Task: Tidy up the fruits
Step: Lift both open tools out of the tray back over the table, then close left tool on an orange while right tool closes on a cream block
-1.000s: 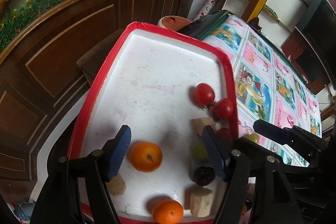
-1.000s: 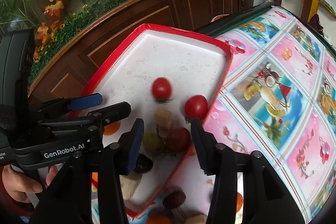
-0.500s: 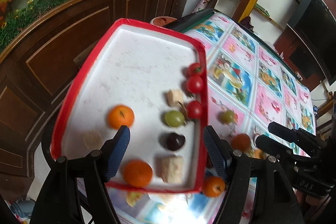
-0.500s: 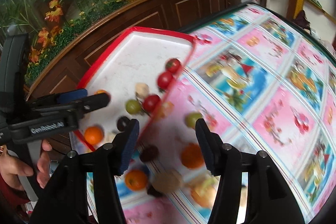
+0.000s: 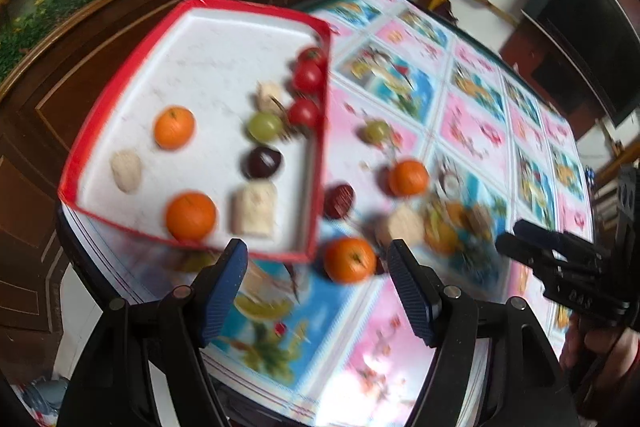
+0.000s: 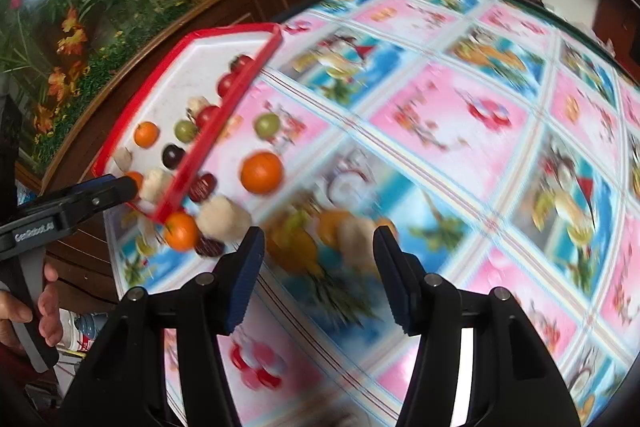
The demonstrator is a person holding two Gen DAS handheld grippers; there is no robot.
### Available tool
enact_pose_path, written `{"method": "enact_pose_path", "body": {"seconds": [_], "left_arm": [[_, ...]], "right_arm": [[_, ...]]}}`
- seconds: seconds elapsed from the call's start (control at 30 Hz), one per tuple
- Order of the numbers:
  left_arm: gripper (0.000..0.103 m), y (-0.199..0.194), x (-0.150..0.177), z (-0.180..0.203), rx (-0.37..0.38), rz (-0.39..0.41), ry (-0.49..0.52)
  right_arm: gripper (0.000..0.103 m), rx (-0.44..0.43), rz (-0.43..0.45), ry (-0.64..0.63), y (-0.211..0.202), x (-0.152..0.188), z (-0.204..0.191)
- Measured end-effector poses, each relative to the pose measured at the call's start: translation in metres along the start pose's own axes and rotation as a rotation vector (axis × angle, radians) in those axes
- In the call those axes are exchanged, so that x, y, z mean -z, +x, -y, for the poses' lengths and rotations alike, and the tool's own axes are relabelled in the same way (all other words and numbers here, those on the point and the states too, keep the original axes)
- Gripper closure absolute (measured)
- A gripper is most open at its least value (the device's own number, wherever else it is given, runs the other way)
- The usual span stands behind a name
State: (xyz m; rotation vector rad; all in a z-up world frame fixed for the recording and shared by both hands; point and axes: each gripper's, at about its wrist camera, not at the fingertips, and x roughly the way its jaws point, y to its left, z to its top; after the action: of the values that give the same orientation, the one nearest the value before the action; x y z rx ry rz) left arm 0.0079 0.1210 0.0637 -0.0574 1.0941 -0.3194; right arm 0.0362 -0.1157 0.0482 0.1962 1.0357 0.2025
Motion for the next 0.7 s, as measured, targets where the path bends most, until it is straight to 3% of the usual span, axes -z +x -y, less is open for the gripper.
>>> {"method": "enact_pose_path", "body": {"seconds": [0.17, 0.23, 0.27, 0.7], "left_arm": [[0.034, 0.005, 0.018, 0.02, 0.001, -0.01, 0.063], [0.053, 0.009, 0.02, 0.024, 0.012, -0.026, 0.06], [0.056, 0.012, 0.02, 0.025, 0.019, -0.035, 0.052], [0.057, 0.034, 0.019, 0.001, 0.042, -0.078, -0.13]], "right_arm": [[0.045, 0.004, -0.025, 0.031, 0.001, 0.017, 0.013], [0.045, 0.004, -0.03, 0.024, 0.002, 0.021, 0.014], [0.045, 0.004, -0.03, 0.018, 0.003, 0.021, 0.013], [0.046, 0.041, -0.033, -0.039, 0.019, 0.009, 0.006]]}}
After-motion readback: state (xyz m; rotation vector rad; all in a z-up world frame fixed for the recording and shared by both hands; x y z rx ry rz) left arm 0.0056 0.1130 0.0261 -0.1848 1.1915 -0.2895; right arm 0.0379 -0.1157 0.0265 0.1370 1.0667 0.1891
